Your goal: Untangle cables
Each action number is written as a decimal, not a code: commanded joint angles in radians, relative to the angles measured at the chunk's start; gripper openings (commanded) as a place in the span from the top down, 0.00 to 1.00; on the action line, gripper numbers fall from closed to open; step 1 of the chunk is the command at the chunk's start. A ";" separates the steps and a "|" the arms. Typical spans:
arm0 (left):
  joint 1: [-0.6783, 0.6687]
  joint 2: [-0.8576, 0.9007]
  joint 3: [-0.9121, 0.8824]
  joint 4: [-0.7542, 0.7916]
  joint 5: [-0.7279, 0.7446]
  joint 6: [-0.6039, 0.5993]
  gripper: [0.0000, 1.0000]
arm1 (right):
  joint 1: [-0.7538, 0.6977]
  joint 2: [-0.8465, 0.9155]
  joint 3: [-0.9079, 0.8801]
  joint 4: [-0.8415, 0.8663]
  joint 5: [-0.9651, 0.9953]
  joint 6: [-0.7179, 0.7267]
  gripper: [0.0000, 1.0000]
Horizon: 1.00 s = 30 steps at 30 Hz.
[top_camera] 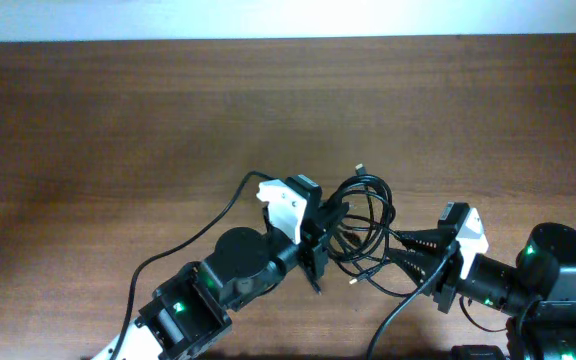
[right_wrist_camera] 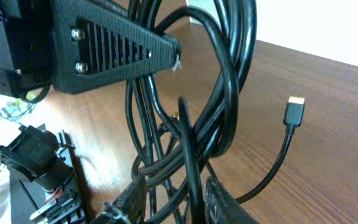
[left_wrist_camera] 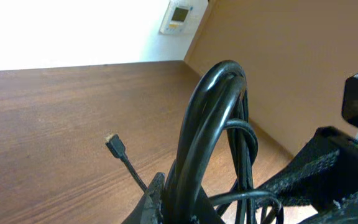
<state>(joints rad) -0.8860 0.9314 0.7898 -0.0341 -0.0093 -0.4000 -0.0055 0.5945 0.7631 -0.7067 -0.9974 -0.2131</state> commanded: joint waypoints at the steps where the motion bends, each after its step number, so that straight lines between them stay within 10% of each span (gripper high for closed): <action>1: 0.003 -0.021 0.011 0.042 -0.014 0.005 1.00 | -0.001 0.002 0.013 -0.019 -0.019 0.000 0.96; 18: 0.003 -0.021 0.011 -0.235 -0.186 -0.191 1.00 | -0.001 0.002 0.013 0.389 0.067 0.336 0.96; 23: 0.003 0.024 0.011 -0.369 -0.256 -0.613 1.00 | -0.001 0.002 0.013 0.488 0.067 0.414 0.96; 30: 0.003 0.112 0.011 -0.368 -0.083 -0.842 1.00 | -0.001 0.002 0.013 0.490 0.201 0.460 0.96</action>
<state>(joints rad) -0.8860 1.0382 0.7959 -0.3939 -0.1192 -1.2026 -0.0055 0.6014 0.7612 -0.2306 -0.8845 0.2222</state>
